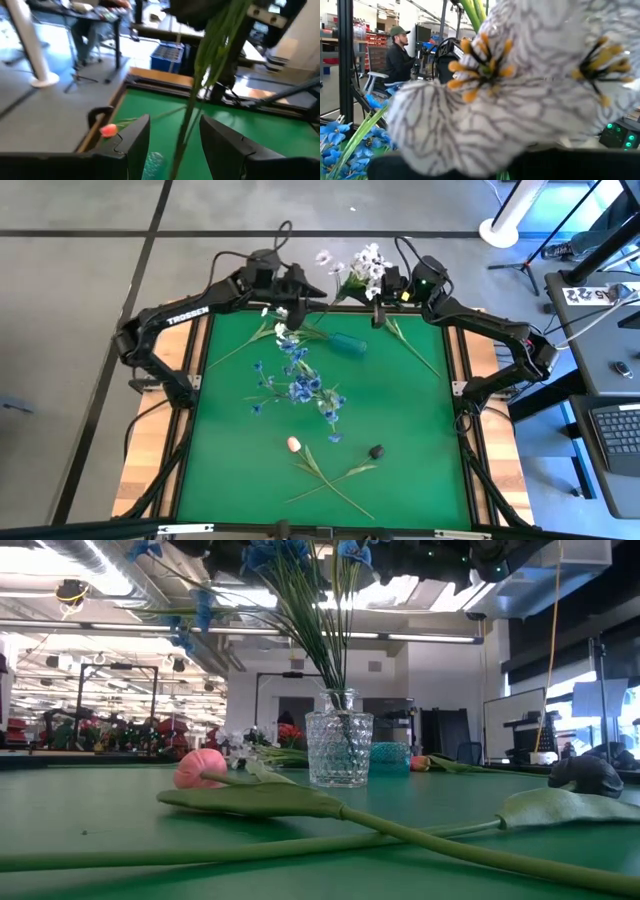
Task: Sort flowers into vase by color
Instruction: Put the white flowers into the blue vase
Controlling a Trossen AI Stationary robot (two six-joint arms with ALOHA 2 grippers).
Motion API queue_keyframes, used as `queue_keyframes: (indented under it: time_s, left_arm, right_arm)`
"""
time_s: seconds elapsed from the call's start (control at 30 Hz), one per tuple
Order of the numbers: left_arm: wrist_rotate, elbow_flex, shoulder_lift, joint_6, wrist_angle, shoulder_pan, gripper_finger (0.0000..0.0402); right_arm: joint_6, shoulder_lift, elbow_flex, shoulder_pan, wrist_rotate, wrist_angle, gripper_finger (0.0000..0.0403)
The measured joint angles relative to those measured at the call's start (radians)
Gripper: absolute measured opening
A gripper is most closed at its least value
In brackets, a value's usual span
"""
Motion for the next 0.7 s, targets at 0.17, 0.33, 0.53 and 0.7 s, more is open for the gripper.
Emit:
queue_keyframes:
  time_s: [0.17, 0.33, 0.53, 0.7]
  left_arm:
    - [0.02, 0.002, 0.033, 0.001, -0.006, -0.009, 0.0168]
    - [0.017, 0.003, 0.034, 0.02, -0.039, -0.016, 0.0168]
    - [0.016, 0.003, 0.045, 0.026, -0.04, -0.038, 0.0168]
    - [-0.047, 0.002, 0.057, 0.037, -0.053, -0.056, 0.0163]
  right_arm:
    - [0.0, 0.0, 0.0, 0.0, 0.0, -0.014, 0.0007]
    - [-0.002, 0.0, 0.0, 0.0, 0.0, -0.015, 0.0007]
    - [-0.002, 0.0, 0.0, 0.0, 0.0, -0.001, 0.0007]
    - [0.017, 0.0, 0.0, 0.0, 0.0, 0.016, 0.0007]
